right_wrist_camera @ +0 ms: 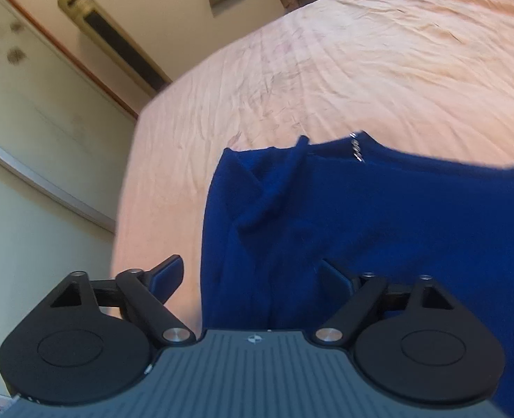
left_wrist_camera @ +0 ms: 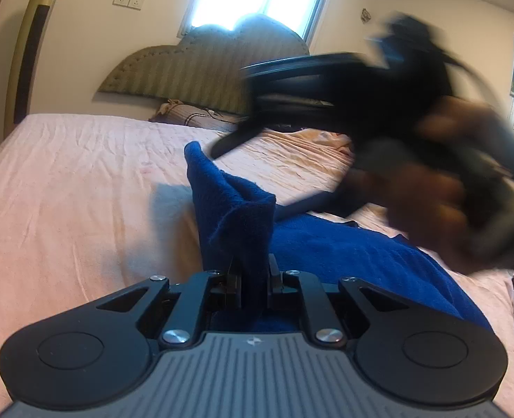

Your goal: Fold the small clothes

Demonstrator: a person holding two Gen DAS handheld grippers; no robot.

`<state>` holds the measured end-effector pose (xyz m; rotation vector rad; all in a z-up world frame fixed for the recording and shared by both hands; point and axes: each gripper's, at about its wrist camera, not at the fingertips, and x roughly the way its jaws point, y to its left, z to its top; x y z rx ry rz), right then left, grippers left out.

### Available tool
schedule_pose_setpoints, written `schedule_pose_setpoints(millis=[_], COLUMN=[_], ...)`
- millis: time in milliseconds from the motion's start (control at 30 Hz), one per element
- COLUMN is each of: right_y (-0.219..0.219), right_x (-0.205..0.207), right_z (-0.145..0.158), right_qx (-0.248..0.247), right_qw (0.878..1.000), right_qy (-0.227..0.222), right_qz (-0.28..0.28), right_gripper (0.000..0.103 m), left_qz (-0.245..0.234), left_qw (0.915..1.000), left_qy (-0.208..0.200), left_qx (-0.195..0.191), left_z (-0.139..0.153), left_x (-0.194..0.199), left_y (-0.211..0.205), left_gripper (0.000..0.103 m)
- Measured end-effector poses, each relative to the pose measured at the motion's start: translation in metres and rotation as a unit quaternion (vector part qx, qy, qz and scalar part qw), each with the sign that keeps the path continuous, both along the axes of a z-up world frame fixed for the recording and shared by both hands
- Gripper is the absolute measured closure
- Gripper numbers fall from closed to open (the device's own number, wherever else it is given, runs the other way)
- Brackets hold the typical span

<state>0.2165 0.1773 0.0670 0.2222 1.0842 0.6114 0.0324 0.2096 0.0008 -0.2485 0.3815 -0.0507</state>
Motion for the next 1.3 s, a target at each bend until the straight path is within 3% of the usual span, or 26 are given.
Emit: schedule_pose_setpoints(millis=[67, 133, 167, 200, 333, 500, 600, 767, 867, 933, 1000, 1133, 1300], right_y=[0.027, 0.044, 0.049, 0.046, 0.008, -0.104, -0.183, -0.277, -0.301, -0.316, -0.343, -0.362, -0.358], right_x=[0.008, 0.007, 0.007, 0.007, 0.0, -0.016, -0.025, -0.031, -0.034, -0.036, -0.049, -0.039, -0.026], right_z=[-0.003, -0.009, -0.01, -0.011, 0.001, 0.026, 0.03, -0.002, -0.031, -0.042, -0.044, -0.044, -0.048], right_qx=[-0.053, -0.102, -0.113, -0.116, -0.091, -0.036, -0.027, -0.016, 0.0, 0.04, 0.082, 0.126, 0.111], right_qw=[0.998, 0.994, 0.992, 0.991, 0.992, 0.994, 0.995, 0.993, 0.992, 0.989, 0.984, 0.976, 0.979], right_qy=[-0.012, -0.033, -0.037, -0.043, -0.077, -0.102, -0.1, -0.08, -0.067, -0.06, -0.057, -0.057, -0.049], right_qz=[0.02, 0.034, 0.042, 0.047, 0.05, 0.03, -0.009, -0.084, -0.107, -0.126, -0.15, -0.17, -0.164], right_gripper=[0.024, 0.056, 0.085, 0.088, 0.089, 0.09, 0.09, 0.091, 0.09, 0.077, 0.069, 0.066, 0.066], left_qz=[-0.003, -0.01, -0.013, -0.016, -0.033, -0.097, -0.156, -0.23, -0.243, -0.242, -0.244, -0.249, -0.275], left_qw=[1.0, 0.9999, 0.9998, 0.9998, 0.9993, 0.9952, 0.9877, 0.9716, 0.966, 0.9655, 0.9638, 0.9568, 0.9369], left_qy=[0.002, 0.007, 0.009, 0.012, 0.011, 0.008, 0.009, 0.04, 0.065, 0.066, 0.066, 0.052, 0.023], left_qx=[-0.007, -0.01, -0.01, -0.007, 0.013, -0.001, 0.008, 0.038, 0.061, 0.071, 0.085, 0.14, 0.215], left_z=[-0.001, -0.001, -0.002, -0.002, 0.005, 0.026, 0.03, 0.011, -0.004, -0.007, -0.005, -0.001, -0.006], left_x=[0.001, 0.002, 0.003, 0.003, 0.002, 0.005, 0.006, 0.01, 0.012, 0.01, 0.01, 0.0, -0.003], left_y=[0.002, 0.002, 0.001, 0.001, -0.008, -0.048, -0.097, -0.177, -0.205, -0.211, -0.215, -0.226, -0.25], left_gripper=[0.092, 0.092, 0.092, 0.092, 0.091, 0.091, 0.091, 0.091, 0.091, 0.091, 0.091, 0.091, 0.072])
